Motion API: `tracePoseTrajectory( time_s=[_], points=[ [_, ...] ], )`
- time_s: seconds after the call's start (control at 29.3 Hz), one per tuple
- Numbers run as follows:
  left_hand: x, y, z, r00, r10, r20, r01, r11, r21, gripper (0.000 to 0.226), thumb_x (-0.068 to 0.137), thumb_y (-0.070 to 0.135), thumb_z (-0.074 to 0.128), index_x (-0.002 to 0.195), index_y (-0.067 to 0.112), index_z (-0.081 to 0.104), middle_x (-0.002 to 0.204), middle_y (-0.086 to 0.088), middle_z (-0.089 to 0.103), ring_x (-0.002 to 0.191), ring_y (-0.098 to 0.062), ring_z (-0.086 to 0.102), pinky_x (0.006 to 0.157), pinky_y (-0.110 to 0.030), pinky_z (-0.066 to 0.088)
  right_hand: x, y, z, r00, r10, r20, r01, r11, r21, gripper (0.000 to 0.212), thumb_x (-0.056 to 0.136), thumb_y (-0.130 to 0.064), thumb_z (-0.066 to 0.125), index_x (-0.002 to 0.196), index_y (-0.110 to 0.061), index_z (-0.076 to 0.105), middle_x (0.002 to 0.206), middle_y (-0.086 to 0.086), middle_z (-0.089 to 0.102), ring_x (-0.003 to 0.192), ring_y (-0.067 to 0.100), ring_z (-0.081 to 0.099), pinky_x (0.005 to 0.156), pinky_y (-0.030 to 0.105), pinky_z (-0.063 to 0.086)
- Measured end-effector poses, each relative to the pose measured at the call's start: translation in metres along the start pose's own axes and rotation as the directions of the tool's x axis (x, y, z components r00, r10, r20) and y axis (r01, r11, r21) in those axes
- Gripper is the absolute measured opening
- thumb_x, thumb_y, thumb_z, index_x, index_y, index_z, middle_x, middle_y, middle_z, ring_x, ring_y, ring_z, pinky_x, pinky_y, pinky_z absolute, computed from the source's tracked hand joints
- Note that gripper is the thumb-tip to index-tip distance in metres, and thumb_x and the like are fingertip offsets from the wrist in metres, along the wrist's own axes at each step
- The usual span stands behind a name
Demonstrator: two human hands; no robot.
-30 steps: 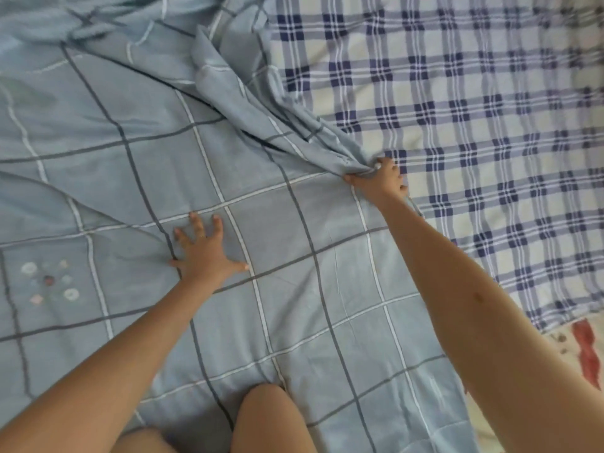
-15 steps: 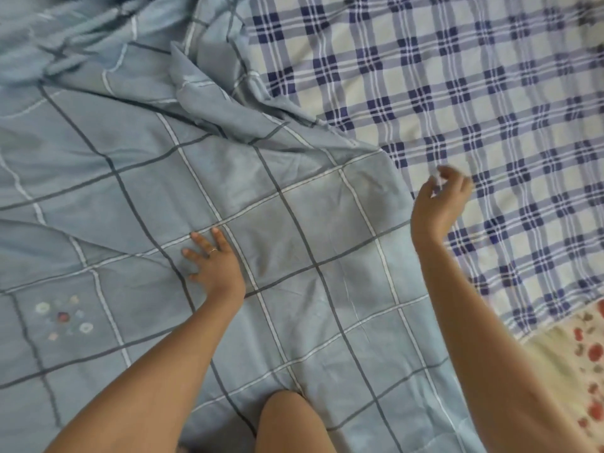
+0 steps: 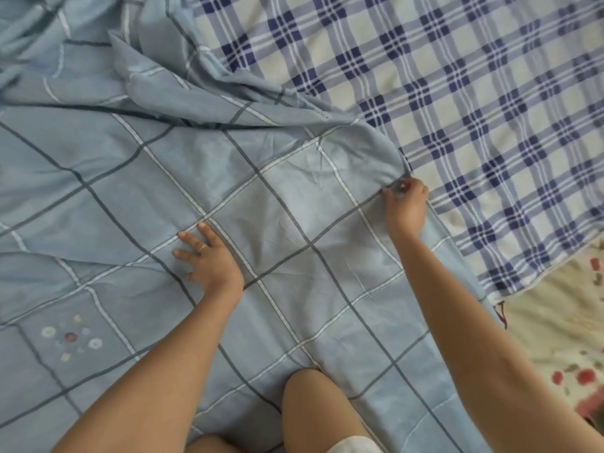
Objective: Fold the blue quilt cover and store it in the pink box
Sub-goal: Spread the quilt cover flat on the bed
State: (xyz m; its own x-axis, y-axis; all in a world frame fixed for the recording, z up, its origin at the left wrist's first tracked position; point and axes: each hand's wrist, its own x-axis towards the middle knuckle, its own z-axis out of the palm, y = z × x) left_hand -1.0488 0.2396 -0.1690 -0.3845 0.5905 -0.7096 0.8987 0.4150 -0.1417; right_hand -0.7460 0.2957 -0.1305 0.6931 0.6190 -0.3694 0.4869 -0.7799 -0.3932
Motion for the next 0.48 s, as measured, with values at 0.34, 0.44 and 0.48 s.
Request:
tracePoseTrajectory(
  time_s=[0.34,0.44,0.48],
  points=[
    [-0.007,0.003,-0.008,0.999,0.006,0.034,-0.007,1.000,0.006,0.114,0.084,0.017,0.072,0.145,0.008,-0.024,0.152,-0.026,-0.023,0.139,-0.053,0.000,0.096,-0.058,0.042,0.023,-0.012,-0.013,0.995,0.055,0.082,-0.043,0.989,-0.139,0.022,0.101,-0.022,0.039,0.105,-0.006,0.053,0.115,0.013,0.054,0.096,0.032,0.056,0.072,0.037,0.041],
    [-0.006,-0.001,-0.009,1.000,0.017,0.020,-0.017,1.000,0.008,0.114,0.084,0.018,0.072,0.146,0.009,-0.023,0.151,-0.026,-0.023,0.139,-0.053,0.000,0.097,-0.058,0.042,0.020,-0.017,-0.021,0.991,-0.128,-0.048,0.110,0.956,-0.272,0.023,0.101,-0.014,0.033,0.111,-0.003,0.050,0.119,0.013,0.052,0.102,0.033,0.050,0.092,0.039,0.034],
    [-0.006,-0.002,-0.010,0.999,0.022,0.024,-0.022,1.000,0.012,0.115,0.083,0.018,0.073,0.146,0.010,-0.023,0.151,-0.026,-0.024,0.139,-0.053,0.000,0.097,-0.057,0.042,0.019,-0.017,-0.024,0.980,-0.188,-0.058,0.162,0.940,-0.301,0.023,0.101,-0.013,0.032,0.111,-0.002,0.050,0.117,0.014,0.054,0.099,0.032,0.048,0.095,0.038,0.032]
  ],
)
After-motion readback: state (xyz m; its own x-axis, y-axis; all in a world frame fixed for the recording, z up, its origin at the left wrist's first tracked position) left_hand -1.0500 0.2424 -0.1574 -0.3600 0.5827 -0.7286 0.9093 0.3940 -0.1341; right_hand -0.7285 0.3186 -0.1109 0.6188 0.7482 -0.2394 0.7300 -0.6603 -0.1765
